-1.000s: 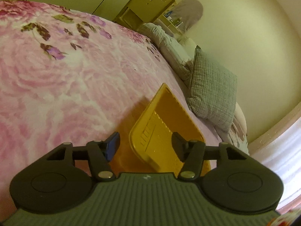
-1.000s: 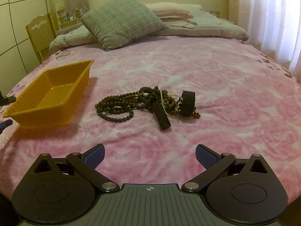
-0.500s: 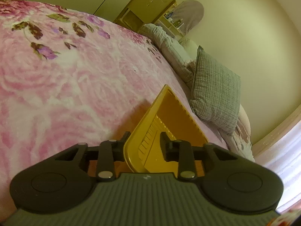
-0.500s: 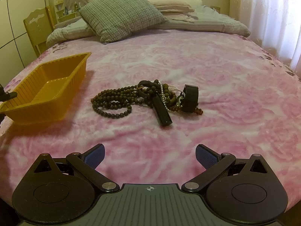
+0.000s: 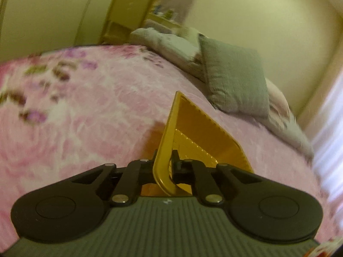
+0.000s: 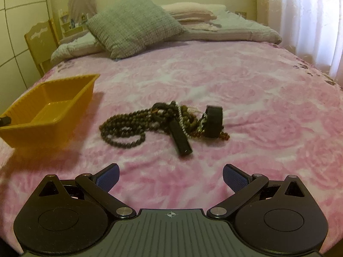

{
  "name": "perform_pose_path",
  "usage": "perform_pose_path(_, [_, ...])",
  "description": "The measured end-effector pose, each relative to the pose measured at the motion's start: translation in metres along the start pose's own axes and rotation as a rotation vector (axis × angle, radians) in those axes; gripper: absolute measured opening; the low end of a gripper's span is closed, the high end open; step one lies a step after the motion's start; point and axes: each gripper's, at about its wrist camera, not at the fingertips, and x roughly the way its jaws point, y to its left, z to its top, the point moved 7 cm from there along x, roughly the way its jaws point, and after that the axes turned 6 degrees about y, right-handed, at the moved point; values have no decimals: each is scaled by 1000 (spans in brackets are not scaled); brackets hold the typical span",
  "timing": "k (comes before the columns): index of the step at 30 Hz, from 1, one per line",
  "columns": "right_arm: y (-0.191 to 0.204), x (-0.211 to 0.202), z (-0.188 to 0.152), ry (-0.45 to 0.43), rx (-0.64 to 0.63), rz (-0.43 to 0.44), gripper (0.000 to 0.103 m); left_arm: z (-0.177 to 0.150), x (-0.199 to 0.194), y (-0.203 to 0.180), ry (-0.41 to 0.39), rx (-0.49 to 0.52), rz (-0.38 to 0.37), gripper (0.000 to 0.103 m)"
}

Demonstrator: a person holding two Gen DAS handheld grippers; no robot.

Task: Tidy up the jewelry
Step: 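Reach the right tool to the black pendant and close on it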

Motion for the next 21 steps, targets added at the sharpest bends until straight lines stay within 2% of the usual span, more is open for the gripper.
perform_pose_path(5, [-8, 8, 13, -51, -4, 11, 101, 12, -10, -9, 22, 144, -13, 7])
perform_pose_path(7, [-9, 14, 17, -60, -13, 31, 85, 13, -14, -10, 25, 196, -10, 7])
perform_pose_path(8, [-10, 19, 19, -55, -14, 42, 73, 14, -15, -11, 27, 219, -2, 7])
perform_pose_path(10, [-12, 30, 22, -36, -14, 46, 66, 14, -17, -11, 31, 252, 10, 7])
perform_pose_path(12, [-15, 40, 24, -22, -21, 33, 47, 12, -19, -14, 31, 286, 23, 7])
perform_pose_path(14, [-17, 50, 25, -2, -29, 29, 36, 11, -19, -18, 26, 318, 37, 7])
perform_pose_path(21, [-17, 67, 22, 33, -72, 12, 21, 12, -18, -24, 28, 358, 49, 7])
